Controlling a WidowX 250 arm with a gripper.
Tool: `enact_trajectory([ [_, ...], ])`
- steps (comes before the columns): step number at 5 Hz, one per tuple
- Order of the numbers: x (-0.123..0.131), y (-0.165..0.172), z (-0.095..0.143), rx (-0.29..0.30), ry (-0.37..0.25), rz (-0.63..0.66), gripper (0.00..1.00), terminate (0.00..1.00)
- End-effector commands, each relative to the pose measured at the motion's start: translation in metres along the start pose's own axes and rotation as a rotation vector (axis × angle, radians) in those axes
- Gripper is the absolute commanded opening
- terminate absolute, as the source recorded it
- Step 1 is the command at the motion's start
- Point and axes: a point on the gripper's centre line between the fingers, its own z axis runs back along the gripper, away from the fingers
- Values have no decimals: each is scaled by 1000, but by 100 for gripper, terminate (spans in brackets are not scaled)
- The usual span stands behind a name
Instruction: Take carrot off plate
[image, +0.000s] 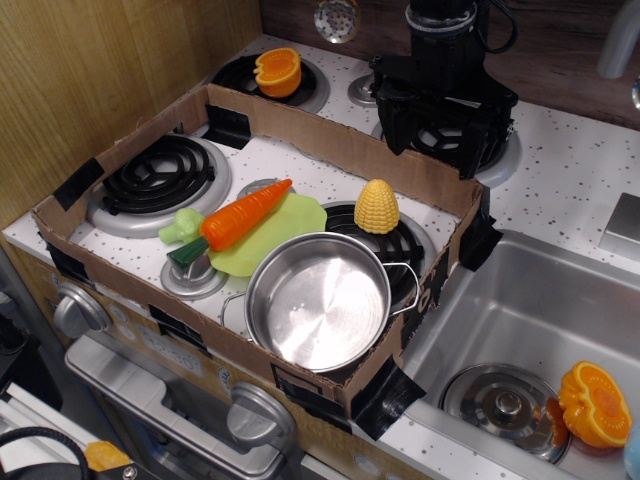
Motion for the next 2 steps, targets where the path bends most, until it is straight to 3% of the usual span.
enact_trajectory([
  [1,0,0,0,0,0,0,100,0],
  [2,2,5,21,53,-38,-11,100,0],
])
